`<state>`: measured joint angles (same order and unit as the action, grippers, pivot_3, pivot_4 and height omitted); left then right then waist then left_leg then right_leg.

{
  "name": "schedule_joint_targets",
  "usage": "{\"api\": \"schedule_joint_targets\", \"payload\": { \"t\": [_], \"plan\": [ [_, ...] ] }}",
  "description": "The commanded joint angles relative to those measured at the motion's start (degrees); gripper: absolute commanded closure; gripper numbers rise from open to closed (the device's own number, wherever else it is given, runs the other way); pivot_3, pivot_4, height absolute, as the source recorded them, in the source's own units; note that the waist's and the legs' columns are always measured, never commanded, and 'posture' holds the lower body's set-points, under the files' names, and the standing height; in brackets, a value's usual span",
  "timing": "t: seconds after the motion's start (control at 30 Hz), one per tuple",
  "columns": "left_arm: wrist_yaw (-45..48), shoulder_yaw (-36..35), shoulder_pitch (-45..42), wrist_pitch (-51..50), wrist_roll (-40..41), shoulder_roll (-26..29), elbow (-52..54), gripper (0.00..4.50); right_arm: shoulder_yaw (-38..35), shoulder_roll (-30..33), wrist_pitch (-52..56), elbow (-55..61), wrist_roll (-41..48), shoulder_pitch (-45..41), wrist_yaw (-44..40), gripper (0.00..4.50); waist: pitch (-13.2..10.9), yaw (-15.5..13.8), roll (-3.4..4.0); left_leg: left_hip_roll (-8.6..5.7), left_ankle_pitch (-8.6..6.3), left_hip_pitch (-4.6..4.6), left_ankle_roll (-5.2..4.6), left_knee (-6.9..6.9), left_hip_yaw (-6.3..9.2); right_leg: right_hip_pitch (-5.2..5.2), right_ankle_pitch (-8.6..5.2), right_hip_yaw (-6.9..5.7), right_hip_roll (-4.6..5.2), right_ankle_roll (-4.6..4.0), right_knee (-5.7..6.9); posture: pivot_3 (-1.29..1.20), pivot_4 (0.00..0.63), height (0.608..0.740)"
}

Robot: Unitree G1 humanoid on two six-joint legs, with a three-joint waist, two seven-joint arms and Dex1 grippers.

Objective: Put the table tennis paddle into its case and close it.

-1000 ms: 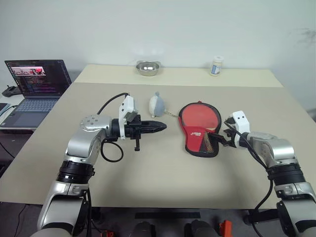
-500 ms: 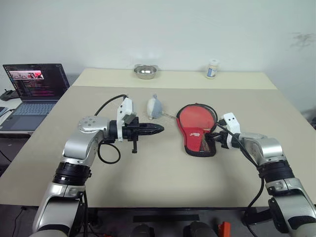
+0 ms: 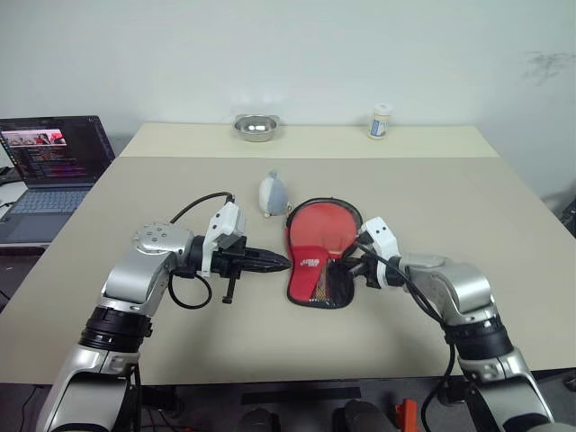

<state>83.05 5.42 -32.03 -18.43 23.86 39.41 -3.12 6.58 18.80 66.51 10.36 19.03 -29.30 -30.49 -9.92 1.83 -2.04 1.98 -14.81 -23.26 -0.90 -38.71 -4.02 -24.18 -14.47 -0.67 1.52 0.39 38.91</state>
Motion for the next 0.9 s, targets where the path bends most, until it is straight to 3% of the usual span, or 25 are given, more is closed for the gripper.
{"api": "schedule_joint_targets", "payload": {
  "t": [0.03,0.37,0.9],
  "plan": [
    [1.9,-0.1,1.1,-0.2,1.7,1.3,3.4,4.5,-1.0,0.7,5.9,9.9,3.8,4.6,0.4,4.49,0.0,-0.1,0.0,-0.03,0.0,-0.02,0.0,0.0,0.01,0.0,0.0,-0.01,0.05,0.0,-0.01,0.0,0.15,0.74],
    [5.1,1.7,4.5,1.6,1.0,4.0,4.5,4.5,-6.8,3.9,15.7,23.6,9.0,13.8,1.7,4.49,0.0,-0.1,-0.01,-0.08,-0.02,-0.03,0.03,0.01,0.04,0.01,-0.15,-0.05,0.1,0.22,-0.05,0.0,0.15,0.74],
    [4.6,2.0,5.2,3.8,0.3,3.9,3.2,4.5,-11.2,11.3,17.4,26.7,13.6,19.1,1.3,4.49,0.0,-0.4,-0.03,-0.19,-0.02,-0.14,0.03,0.0,0.16,0.04,-0.18,-0.15,0.17,0.29,-0.2,0.0,0.15,0.74]
  ]
}}
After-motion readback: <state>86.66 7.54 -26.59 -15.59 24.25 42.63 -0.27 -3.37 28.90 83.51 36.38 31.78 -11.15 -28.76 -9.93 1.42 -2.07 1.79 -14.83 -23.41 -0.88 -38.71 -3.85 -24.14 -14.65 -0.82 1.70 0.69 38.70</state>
